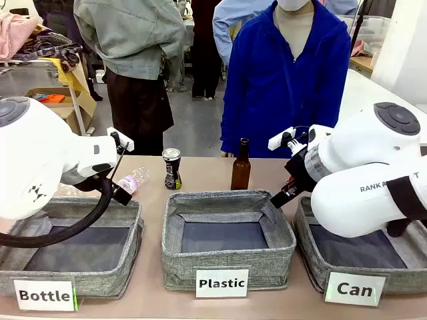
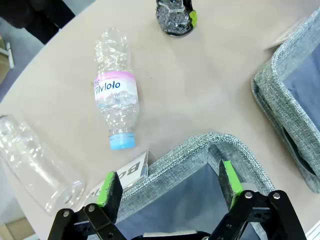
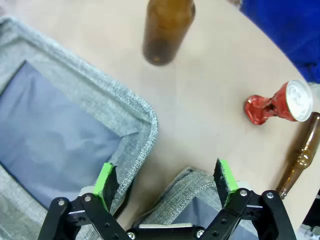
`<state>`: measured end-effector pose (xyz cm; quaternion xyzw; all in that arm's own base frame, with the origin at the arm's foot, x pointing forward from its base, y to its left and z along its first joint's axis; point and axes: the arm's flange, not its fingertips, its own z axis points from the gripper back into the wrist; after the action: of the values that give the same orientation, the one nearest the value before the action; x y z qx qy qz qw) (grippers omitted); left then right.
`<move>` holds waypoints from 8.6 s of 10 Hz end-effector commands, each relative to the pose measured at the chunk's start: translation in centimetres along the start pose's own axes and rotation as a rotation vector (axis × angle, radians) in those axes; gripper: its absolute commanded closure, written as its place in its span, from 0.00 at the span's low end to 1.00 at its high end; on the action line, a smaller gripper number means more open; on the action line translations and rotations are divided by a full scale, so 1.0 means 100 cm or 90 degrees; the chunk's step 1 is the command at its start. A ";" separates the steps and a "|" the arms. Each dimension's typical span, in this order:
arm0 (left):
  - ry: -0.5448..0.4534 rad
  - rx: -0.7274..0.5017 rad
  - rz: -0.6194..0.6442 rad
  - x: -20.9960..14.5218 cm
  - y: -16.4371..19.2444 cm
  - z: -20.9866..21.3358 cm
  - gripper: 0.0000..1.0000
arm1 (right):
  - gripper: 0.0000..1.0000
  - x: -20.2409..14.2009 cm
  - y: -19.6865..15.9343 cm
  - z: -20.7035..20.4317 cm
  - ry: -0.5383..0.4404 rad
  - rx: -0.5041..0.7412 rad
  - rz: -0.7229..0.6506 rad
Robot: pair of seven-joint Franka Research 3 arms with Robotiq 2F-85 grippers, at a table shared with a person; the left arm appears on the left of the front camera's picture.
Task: Sort the can waste into the basket.
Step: Pick up the can waste from the table and place it in the right Fabric basket.
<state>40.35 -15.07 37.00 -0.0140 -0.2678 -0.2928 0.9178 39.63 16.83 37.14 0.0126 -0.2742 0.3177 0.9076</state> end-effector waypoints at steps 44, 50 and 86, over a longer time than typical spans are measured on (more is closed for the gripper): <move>-0.309 -0.636 0.589 -0.203 0.237 0.139 0.00 | 0.00 -0.110 -0.232 0.076 -0.222 0.203 -0.119; -0.309 -0.636 0.589 -0.203 0.237 0.139 0.00 | 0.00 -0.091 -0.237 0.076 -0.172 0.124 -0.129; -0.309 -0.636 0.589 -0.203 0.237 0.139 0.00 | 1.00 -0.008 -0.271 -0.100 -0.359 0.413 0.208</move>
<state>32.70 17.81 41.62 -0.6051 -0.2679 0.0517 0.7479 61.13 -2.86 28.88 0.3366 -0.3861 0.5167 0.6861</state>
